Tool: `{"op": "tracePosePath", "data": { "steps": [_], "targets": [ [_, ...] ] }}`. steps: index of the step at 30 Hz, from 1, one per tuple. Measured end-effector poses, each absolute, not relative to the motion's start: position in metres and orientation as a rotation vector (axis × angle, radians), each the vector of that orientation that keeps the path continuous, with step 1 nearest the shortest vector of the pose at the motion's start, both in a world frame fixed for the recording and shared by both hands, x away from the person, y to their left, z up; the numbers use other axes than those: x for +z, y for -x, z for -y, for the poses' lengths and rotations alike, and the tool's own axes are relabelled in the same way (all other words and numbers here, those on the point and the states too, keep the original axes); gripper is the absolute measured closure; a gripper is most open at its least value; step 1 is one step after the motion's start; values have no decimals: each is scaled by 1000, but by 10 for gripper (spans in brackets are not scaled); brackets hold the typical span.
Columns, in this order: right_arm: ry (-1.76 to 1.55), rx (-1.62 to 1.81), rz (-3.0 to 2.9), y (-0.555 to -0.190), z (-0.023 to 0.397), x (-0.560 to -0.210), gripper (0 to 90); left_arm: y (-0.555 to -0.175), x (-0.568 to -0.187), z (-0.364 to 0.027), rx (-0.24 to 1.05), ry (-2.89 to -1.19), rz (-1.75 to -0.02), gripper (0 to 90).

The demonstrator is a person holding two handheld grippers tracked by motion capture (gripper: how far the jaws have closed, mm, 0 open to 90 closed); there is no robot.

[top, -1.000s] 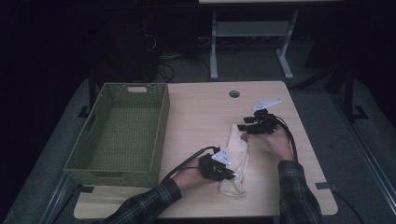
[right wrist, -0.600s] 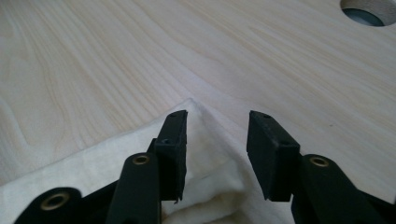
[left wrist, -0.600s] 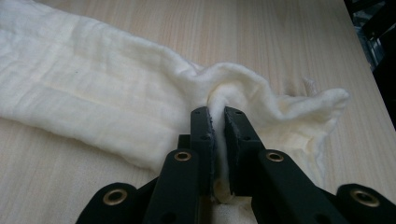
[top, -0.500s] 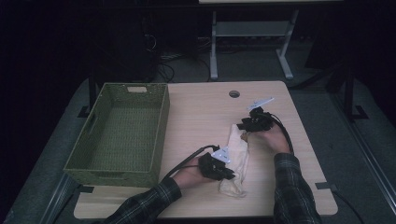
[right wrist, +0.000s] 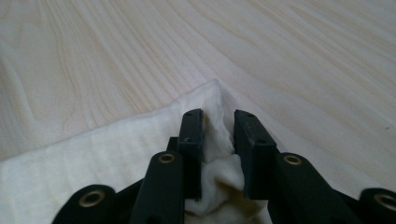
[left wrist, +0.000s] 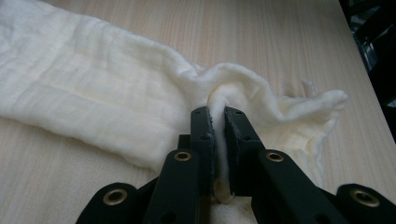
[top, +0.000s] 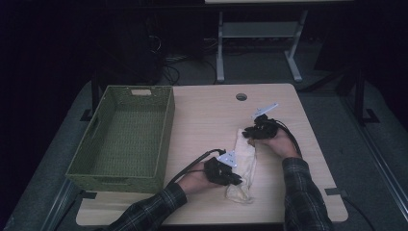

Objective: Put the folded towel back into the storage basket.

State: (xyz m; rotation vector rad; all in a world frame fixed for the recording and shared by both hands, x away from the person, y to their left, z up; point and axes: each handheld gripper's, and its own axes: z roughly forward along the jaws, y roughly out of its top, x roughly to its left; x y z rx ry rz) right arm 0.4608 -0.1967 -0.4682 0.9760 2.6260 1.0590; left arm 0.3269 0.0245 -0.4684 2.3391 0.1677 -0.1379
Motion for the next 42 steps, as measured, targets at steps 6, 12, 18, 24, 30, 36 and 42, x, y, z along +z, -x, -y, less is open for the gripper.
{"op": "tracePosePath", "data": {
  "steps": [6,12,18,24,30,36,42],
  "targets": [
    [-1032,1090,-2659,-463,197,-468,830,-327,-468,-24,-138,-2347,-165,825],
    [-1080,1087,-2675,-463,197,-467,846,-326,-466,-22,-121,-2363,-151,837],
    [-1099,1075,-2680,-462,196,-465,846,-326,-462,-22,-134,-2347,-137,841],
    [-1057,1139,-2670,-457,194,-453,846,-324,-447,-24,-121,-2318,-128,841],
    [-1009,1170,-2659,-448,198,-436,845,-328,-430,-29,-82,-2301,-150,841],
    [-956,1196,-2655,-445,201,-420,845,-333,-403,-38,-33,-2275,-171,841],
    [-887,1221,-2647,-446,194,-396,845,-339,-378,-44,12,-2262,-203,841]
  ]
}}
